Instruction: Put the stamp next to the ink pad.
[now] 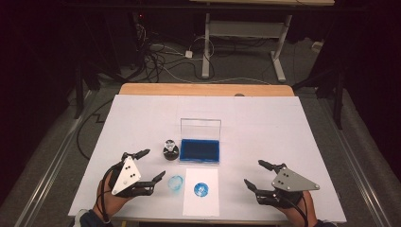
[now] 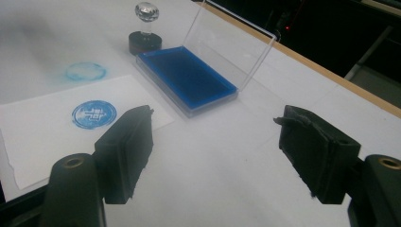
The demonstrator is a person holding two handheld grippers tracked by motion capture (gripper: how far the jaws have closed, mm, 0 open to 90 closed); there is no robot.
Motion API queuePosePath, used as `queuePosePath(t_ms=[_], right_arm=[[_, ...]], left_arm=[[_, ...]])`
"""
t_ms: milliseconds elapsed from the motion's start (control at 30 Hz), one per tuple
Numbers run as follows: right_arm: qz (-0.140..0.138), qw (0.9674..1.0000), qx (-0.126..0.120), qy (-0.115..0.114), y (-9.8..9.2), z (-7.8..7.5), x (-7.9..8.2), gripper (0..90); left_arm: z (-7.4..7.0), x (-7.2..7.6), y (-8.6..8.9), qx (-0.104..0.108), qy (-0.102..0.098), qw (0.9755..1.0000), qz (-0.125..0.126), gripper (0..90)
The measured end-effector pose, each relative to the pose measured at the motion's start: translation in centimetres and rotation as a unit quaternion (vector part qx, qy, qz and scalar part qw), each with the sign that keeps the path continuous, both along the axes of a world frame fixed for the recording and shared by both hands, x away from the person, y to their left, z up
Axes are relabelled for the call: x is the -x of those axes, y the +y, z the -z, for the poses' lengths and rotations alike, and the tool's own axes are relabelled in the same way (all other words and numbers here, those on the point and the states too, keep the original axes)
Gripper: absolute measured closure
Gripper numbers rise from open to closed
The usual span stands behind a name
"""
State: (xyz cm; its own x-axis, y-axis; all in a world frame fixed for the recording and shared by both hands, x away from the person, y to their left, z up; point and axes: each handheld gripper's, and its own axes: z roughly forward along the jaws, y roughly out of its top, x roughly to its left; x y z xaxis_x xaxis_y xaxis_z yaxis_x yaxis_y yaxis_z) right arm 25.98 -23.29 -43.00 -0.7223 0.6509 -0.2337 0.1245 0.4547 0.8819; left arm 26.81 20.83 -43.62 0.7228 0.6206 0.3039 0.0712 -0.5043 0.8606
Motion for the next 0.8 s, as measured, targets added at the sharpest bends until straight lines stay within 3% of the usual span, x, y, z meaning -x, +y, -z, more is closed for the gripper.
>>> queuePosePath(t_ms=[100, 233, 367, 467, 533, 800], right_arm=[[0.007, 1.0000, 0.003, -0.001, -0.7, 0.4, 0.4, 26.9], [0.015, 0.9999, 0.003, 0.001, -1.5, 1.0, 0.8, 26.7], [0.022, 0.9997, 0.012, -0.002, -1.8, 1.6, 1.3, 25.6], [0.028, 0.9995, 0.016, 0.000, -1.9, 2.0, 1.6, 24.7], [0.028, 0.9995, 0.015, -0.002, -1.9, 2.2, 1.8, 24.6], [0.029, 0.9993, 0.023, -0.007, -1.5, 2.2, 1.9, 22.0]], left_arm=[[0.7, 0.2, 0.6, -0.014, 0.009, 0.9998, -0.009, 18.4], [1.7, 0.7, 1.3, -0.012, 0.022, 0.9995, -0.016, 18.3], [2.7, 1.2, 1.4, -0.034, 0.034, 0.9987, -0.018, 18.3], [3.3, 1.5, 1.6, -0.030, 0.048, 0.9982, -0.018, 18.3], [3.5, 1.7, 1.5, -0.041, 0.050, 0.9978, -0.016, 18.3], [3.4, 1.9, 1.6, -0.037, 0.047, 0.9981, -0.016, 18.3]])
